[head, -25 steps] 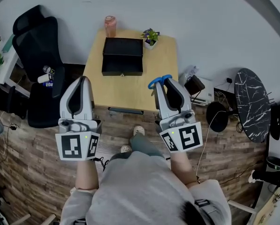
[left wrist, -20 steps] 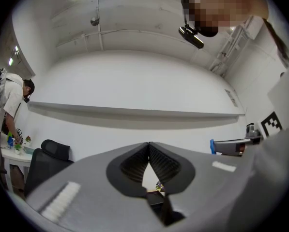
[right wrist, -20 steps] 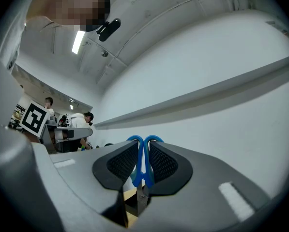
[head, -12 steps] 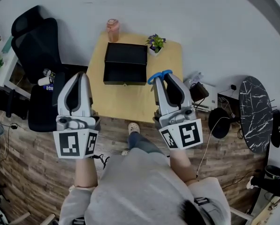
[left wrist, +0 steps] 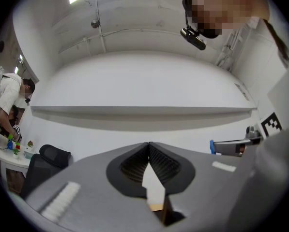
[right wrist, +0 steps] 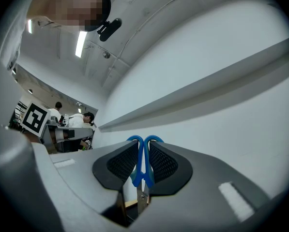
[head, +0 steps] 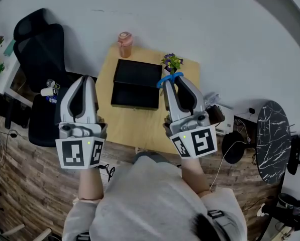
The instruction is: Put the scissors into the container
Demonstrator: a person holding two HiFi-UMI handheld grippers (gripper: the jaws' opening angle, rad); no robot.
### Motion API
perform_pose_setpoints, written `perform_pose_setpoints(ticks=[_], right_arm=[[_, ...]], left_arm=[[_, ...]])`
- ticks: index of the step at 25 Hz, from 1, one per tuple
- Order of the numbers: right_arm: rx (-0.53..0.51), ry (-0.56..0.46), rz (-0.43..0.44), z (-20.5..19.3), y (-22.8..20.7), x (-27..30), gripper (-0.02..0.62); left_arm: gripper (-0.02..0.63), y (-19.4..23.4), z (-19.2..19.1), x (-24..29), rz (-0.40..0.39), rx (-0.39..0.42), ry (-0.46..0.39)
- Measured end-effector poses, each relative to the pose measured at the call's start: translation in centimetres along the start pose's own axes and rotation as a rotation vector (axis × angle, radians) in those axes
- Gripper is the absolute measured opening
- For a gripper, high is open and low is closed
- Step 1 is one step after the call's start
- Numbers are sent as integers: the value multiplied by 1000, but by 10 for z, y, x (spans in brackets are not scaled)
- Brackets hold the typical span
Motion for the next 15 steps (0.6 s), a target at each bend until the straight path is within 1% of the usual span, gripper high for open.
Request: perform_pose_setpoints(ticks=[8, 15], right_arm=[[3, 5, 108, -23, -6, 48, 74], [10, 77, 233, -64, 11, 78, 74]], left_arm=[[58, 16, -8, 27, 62, 18, -5], [58, 33, -26, 38, 114, 21, 29]])
Point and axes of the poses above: the fingertips, and each gripper's own axes: x forward along the fingers, y to its left, z out of its top, the point moved 1 cm from there along -x, backward along the fingers, and after that the axes turned 14 degrees about -x, right-handed, at the moved point
